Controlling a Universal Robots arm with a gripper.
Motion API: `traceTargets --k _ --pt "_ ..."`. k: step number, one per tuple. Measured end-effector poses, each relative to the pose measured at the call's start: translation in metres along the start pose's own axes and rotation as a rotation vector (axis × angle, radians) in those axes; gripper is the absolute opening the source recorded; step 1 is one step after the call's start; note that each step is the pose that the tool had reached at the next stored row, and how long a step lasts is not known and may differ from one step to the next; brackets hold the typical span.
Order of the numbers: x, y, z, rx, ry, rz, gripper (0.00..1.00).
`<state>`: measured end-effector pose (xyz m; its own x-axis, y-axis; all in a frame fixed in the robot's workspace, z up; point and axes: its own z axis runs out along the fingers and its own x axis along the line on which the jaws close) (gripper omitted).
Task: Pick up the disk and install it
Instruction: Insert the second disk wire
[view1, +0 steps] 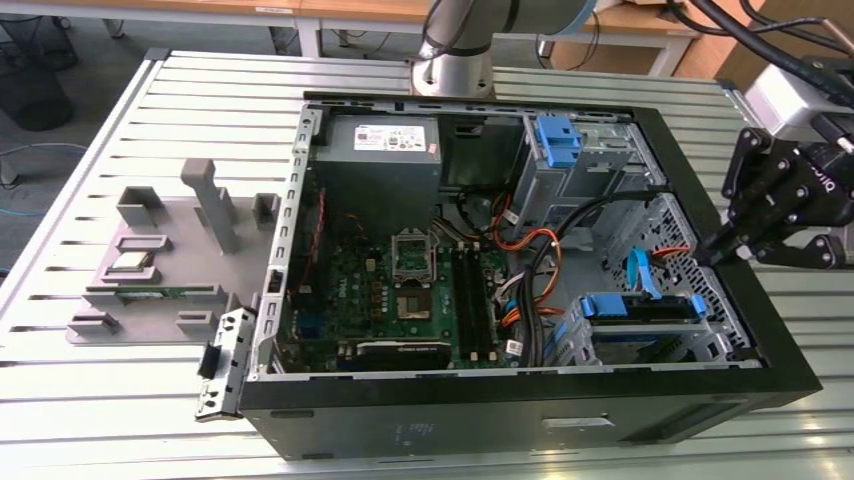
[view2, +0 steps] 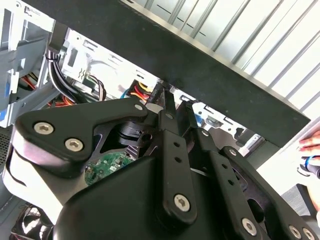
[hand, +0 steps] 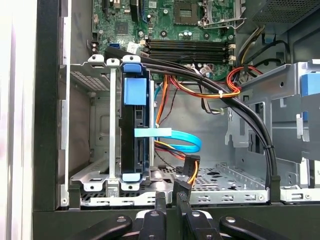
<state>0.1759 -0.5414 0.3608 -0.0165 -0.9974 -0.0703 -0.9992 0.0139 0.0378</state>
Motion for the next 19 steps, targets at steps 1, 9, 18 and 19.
traceTargets --k 1,9,18,19 --pt "-0.0001 0.0 -0.0004 0.0 0.0001 0.0 0.24" --pt "-0.0098 0.0002 0.0006 0.0 0.0001 0.0 0.24" --pt "-0.0119 0.0 0.0081 0.0 0.0008 0.0 0.24" --pt "-0.0121 -0.0001 0.009 0.0001 0.0014 0.0 0.24"
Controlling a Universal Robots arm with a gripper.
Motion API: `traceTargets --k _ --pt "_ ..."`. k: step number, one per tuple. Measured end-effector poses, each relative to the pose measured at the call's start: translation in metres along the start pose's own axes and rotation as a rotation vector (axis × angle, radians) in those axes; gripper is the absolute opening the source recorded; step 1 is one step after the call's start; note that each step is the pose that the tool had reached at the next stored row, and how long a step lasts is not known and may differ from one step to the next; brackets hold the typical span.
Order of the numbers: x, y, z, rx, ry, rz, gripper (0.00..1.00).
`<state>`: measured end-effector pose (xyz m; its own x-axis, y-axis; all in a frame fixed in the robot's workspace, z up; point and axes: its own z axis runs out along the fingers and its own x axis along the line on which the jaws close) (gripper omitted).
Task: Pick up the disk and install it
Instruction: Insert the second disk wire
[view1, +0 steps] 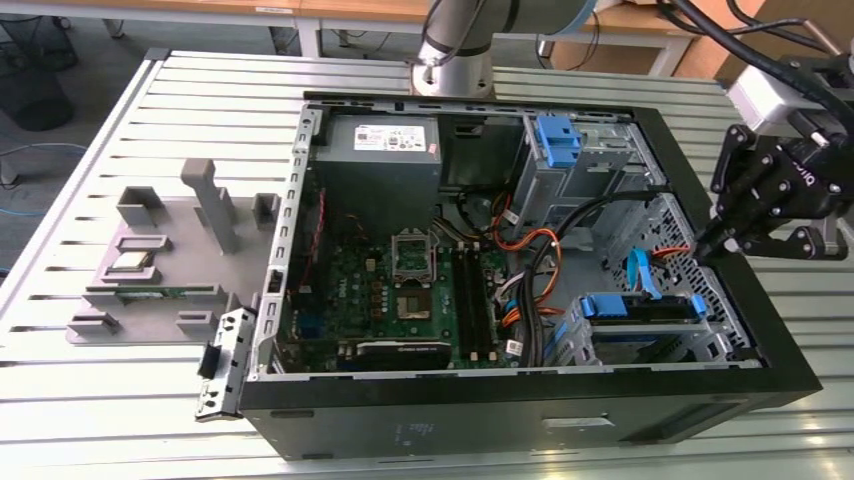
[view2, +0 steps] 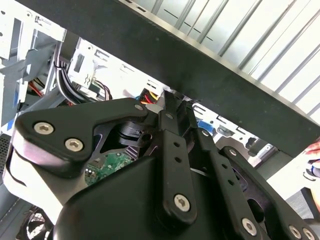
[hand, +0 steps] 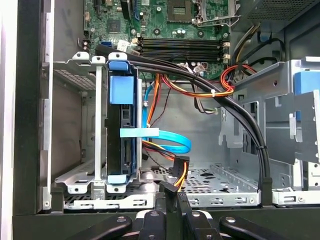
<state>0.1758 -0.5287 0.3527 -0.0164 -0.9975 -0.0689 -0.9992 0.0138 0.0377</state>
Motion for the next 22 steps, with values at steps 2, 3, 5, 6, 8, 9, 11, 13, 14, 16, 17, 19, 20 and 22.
traceTargets --k 2,3,5,6,8,9,11,13,14,16,17,19,20,22 --pt "-0.0001 -0.0001 0.0016 -0.0001 0.0003 -0.001 0.24" --pt "-0.0001 -0.0001 0.0024 -0.0002 0.0003 -0.002 0.24" --pt "-0.0001 0.0003 0.0034 -0.0004 0.0007 -0.005 0.24" --pt "0.0 0.0008 0.0038 -0.0005 0.0006 -0.007 0.24" --pt "0.0001 0.0021 0.0041 -0.0007 0.0007 -0.009 0.24" --pt "0.0 0.003 0.0041 -0.0007 0.0008 -0.01 0.24" --pt "0.0001 0.0054 0.0043 -0.0007 0.0007 -0.011 0.24" --pt "0.0001 0.0082 0.0043 -0.0002 0.001 -0.011 0.24" --pt "0.0002 0.0095 0.0044 0.0 0.001 -0.012 0.24" --pt "0.0008 0.0112 0.0046 0.0001 0.0017 -0.012 0.24" --pt "0.0014 0.0117 0.0047 0.0001 0.0017 -0.012 0.24" --pt "0.0032 0.0126 0.0048 0.0001 0.0019 -0.012 0.24" --pt "0.0044 0.0131 0.0048 0.0001 0.0021 -0.013 0.24" --pt "0.007 0.0141 0.005 0.0 0.0021 -0.013 0.24"
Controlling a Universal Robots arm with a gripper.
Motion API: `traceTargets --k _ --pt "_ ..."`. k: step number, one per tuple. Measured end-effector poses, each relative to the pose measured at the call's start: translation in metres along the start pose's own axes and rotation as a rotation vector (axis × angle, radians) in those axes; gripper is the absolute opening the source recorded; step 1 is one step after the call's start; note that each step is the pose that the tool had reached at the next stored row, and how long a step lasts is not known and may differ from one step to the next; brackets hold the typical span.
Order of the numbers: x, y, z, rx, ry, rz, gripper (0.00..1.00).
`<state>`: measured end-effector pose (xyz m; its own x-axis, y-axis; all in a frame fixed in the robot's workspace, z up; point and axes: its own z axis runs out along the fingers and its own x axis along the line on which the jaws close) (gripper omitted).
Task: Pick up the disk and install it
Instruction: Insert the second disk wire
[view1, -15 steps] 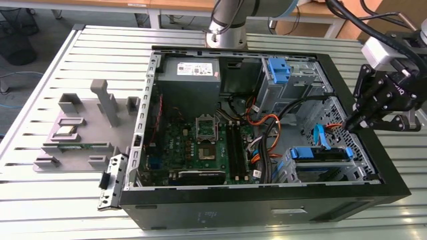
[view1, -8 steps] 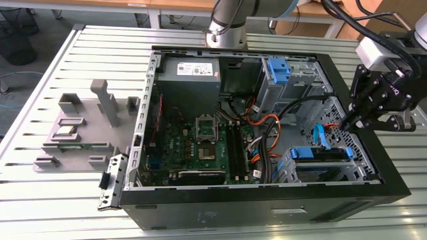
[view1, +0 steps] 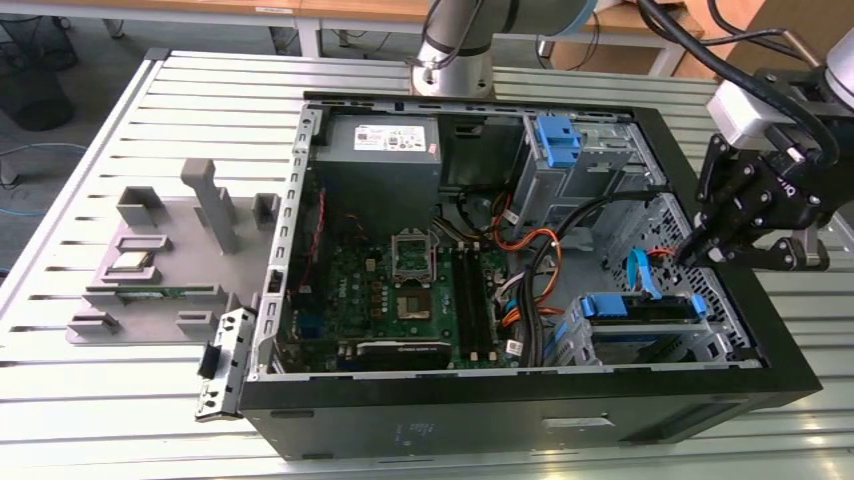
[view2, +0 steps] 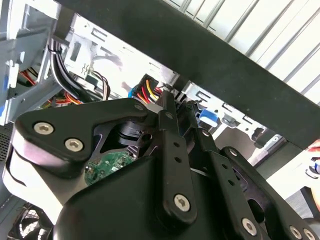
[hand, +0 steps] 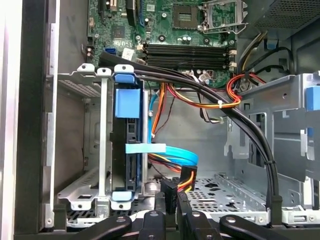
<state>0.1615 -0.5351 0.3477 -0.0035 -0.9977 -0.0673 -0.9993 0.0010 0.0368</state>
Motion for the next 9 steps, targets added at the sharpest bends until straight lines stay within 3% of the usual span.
traceTargets --k 9 --pt "0.0109 0.0078 0.0021 0.0 0.0011 -0.001 0.24"
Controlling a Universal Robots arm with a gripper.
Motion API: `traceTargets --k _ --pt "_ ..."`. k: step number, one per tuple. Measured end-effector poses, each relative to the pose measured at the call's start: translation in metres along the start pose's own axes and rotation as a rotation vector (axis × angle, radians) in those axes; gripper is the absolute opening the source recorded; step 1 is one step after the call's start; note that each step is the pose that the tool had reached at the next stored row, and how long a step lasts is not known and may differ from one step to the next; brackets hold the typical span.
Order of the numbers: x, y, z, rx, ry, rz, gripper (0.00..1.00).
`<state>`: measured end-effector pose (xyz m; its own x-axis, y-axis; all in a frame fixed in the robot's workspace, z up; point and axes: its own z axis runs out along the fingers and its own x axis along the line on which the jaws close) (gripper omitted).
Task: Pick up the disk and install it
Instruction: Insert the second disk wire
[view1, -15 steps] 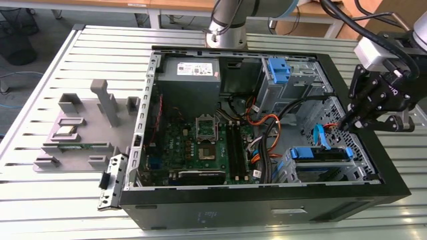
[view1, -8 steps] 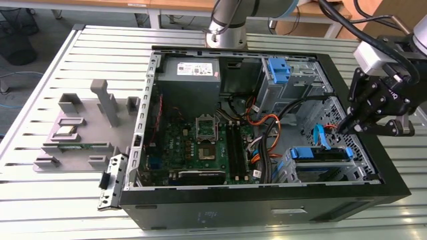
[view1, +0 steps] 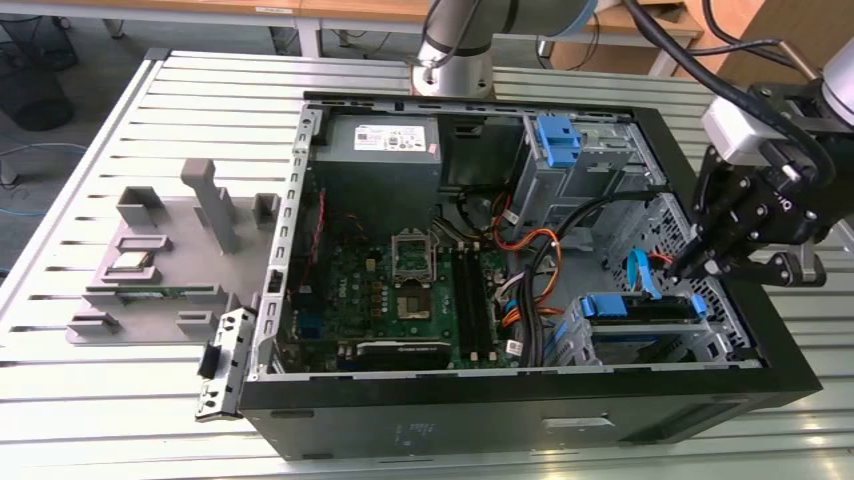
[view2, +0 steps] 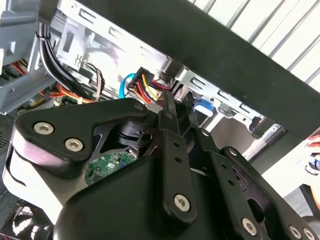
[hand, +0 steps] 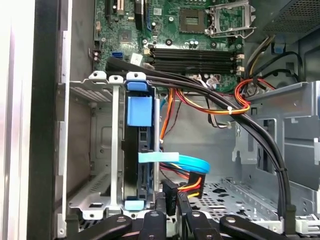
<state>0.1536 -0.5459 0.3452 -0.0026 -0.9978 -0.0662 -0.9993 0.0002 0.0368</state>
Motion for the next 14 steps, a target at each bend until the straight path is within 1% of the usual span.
traceTargets --k 9,10,12,14 --pt "0.0089 0.0068 0.0016 0.0 0.0031 0.0 0.24" --pt "0.0097 0.0071 0.0018 0.0 0.0041 0.0 0.24" --pt "0.01 0.0071 0.0018 0.0 0.0085 0.0 0.24" --pt "0.0105 0.0072 0.0019 0.0 0.0105 0.0 0.24"
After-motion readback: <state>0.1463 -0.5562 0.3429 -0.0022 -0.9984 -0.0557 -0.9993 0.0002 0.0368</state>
